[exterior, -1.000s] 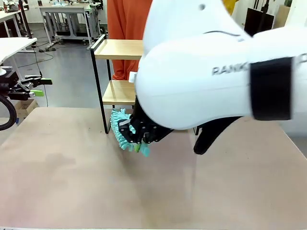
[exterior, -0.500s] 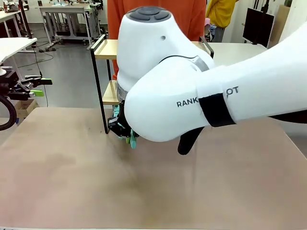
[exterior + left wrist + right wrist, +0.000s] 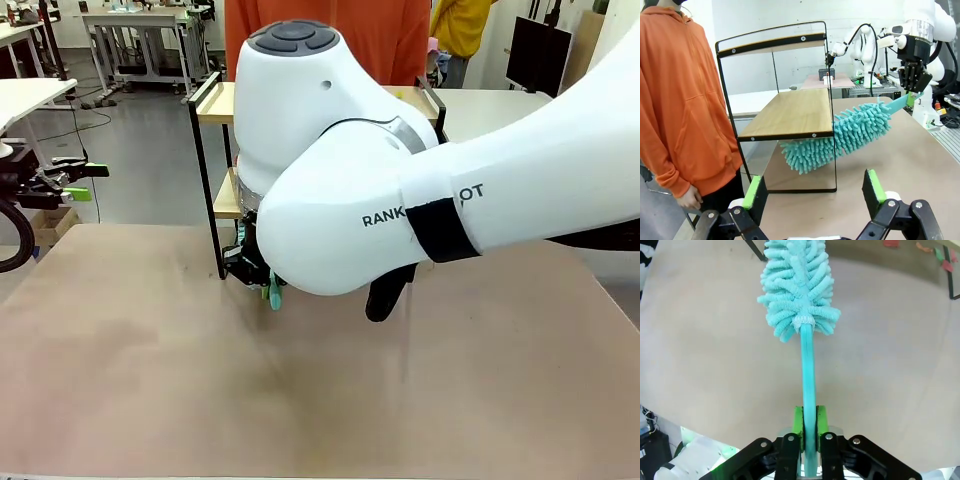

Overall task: Clean the shelf.
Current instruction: Clean the specific section of the Shelf indicated by the human with the Duster.

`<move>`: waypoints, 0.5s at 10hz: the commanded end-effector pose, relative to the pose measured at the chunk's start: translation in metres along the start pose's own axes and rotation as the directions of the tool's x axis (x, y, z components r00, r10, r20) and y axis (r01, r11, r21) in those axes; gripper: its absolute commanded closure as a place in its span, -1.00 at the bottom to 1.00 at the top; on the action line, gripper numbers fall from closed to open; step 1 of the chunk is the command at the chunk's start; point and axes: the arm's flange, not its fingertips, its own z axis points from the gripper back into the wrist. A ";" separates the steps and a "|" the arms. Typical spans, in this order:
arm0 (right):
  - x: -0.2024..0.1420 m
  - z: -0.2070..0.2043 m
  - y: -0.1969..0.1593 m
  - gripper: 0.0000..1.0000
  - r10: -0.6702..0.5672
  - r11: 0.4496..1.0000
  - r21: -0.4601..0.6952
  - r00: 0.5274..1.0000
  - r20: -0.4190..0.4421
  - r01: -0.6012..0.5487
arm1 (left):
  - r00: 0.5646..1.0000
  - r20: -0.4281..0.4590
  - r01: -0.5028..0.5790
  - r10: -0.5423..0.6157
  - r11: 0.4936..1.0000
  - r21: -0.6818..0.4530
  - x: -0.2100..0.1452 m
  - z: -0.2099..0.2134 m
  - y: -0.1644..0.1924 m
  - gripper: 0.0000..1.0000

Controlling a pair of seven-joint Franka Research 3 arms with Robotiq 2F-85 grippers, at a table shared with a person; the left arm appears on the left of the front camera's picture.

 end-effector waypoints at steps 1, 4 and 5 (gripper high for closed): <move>0.007 -0.009 0.012 0.74 -0.033 0.999 -0.024 0.999 0.035 0.034 | 1.000 -0.001 0.003 -0.003 1.000 -0.001 0.002 0.001 0.000 -1.00; 0.020 -0.027 0.035 0.74 -0.059 0.997 -0.039 0.994 0.088 0.062 | 1.000 -0.001 0.003 -0.003 1.000 -0.001 0.002 0.001 0.000 -1.00; 0.024 -0.036 0.043 0.74 -0.080 0.996 -0.038 0.990 0.119 0.085 | 1.000 -0.001 0.003 -0.003 1.000 -0.001 0.002 0.001 0.000 -1.00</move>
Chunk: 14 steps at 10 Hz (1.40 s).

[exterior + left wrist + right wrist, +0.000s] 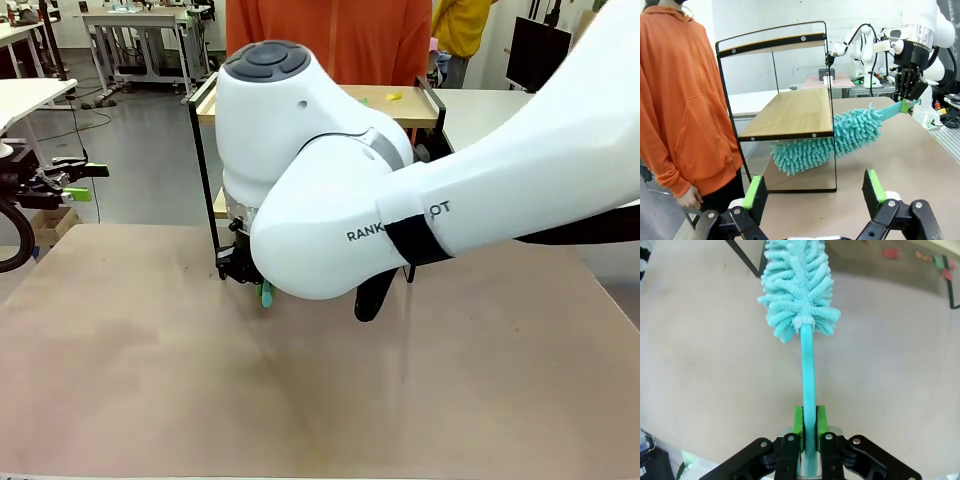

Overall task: Clean the shelf.
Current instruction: Clean the specific section of the Shelf indicated by the human with the Duster.

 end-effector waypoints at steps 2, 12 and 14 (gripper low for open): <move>0.015 -0.023 0.041 0.74 -0.049 0.999 -0.011 0.994 0.092 0.051 | 1.000 -0.001 0.003 -0.003 1.000 -0.001 0.002 0.001 0.000 -1.00; 0.029 -0.086 0.056 0.74 -0.049 0.997 -0.060 0.998 -0.031 0.047 | 1.000 -0.001 0.003 -0.003 1.000 -0.001 0.002 0.001 0.000 -1.00; 0.024 -0.087 0.052 0.74 -0.047 0.997 -0.061 0.999 -0.002 0.046 | 1.000 -0.001 0.003 -0.003 1.000 -0.001 0.002 0.001 0.000 -1.00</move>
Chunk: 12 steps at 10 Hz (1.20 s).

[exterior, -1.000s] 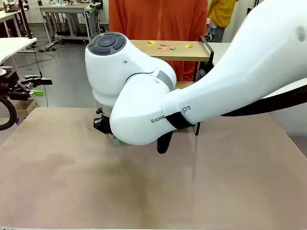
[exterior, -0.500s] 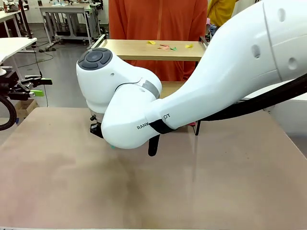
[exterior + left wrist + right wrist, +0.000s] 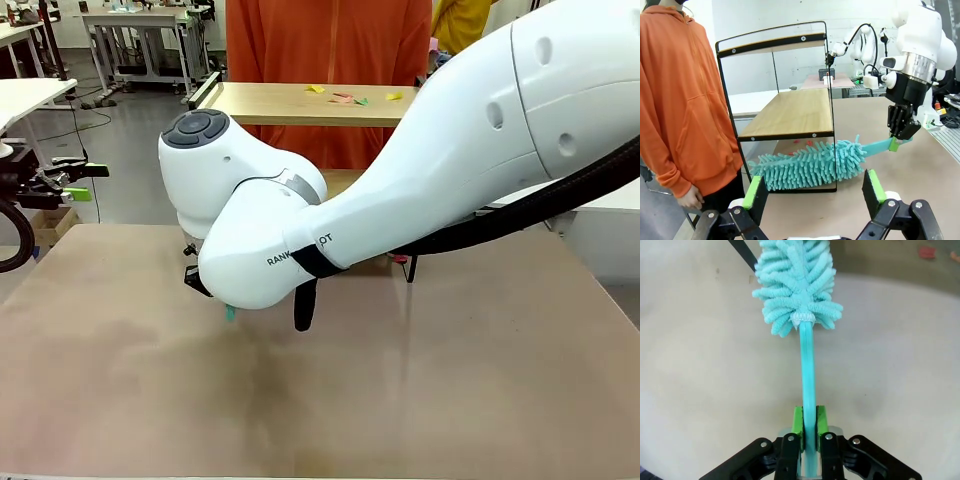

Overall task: Clean the shelf.
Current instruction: Clean the specific section of the Shelf indicated by the human with the Duster.

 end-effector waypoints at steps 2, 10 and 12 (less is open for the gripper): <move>-0.001 0.000 -0.003 0.74 0.014 1.000 -0.013 1.000 0.025 -0.014 | 1.000 -0.001 0.003 -0.003 1.000 -0.001 0.002 0.001 0.000 -1.00; 0.000 -0.033 -0.114 0.74 -0.054 0.998 0.000 0.991 -0.126 0.055 | 1.000 -0.001 0.003 -0.003 1.000 -0.001 0.002 0.001 0.000 -1.00; -0.003 -0.027 -0.149 0.74 -0.081 0.996 0.022 0.988 -0.134 0.085 | 1.000 -0.001 0.003 -0.003 1.000 -0.001 0.002 0.001 0.000 -1.00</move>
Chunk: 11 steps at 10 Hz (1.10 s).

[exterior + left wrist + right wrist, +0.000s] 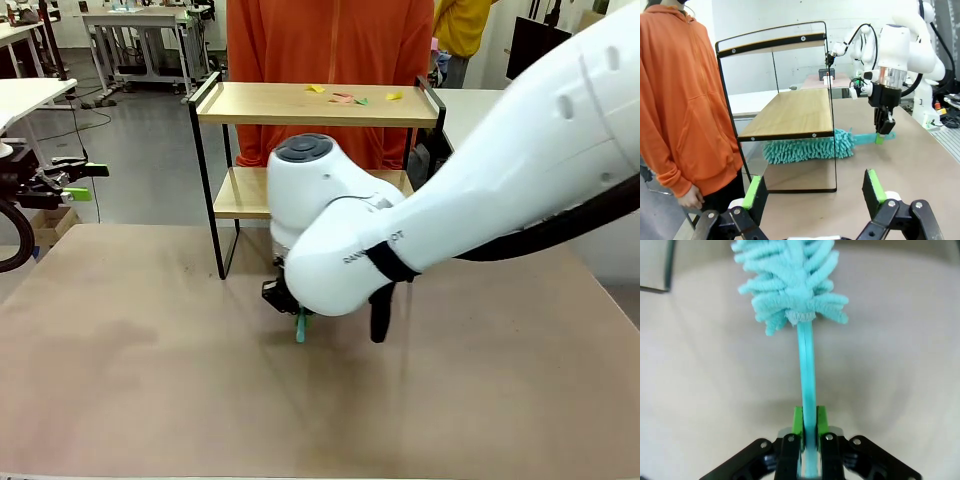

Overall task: Clean the shelf.
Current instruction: Clean the specific section of the Shelf indicated by the human with the Duster.

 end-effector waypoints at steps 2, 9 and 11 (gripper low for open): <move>-0.005 0.011 -0.062 0.74 -0.062 0.997 0.036 0.998 -0.034 0.063 | 1.000 -0.001 0.003 -0.003 1.000 -0.001 0.002 0.001 0.000 -1.00; -0.008 0.040 -0.164 0.74 -0.229 0.970 -0.092 0.973 -0.023 0.226 | 1.000 -0.001 0.003 -0.003 1.000 -0.001 0.002 0.001 0.000 -1.00; 0.003 0.026 -0.157 0.74 -0.211 0.974 -0.090 0.977 -0.032 0.207 | 1.000 -0.001 0.003 -0.003 1.000 -0.001 0.002 0.001 0.000 -1.00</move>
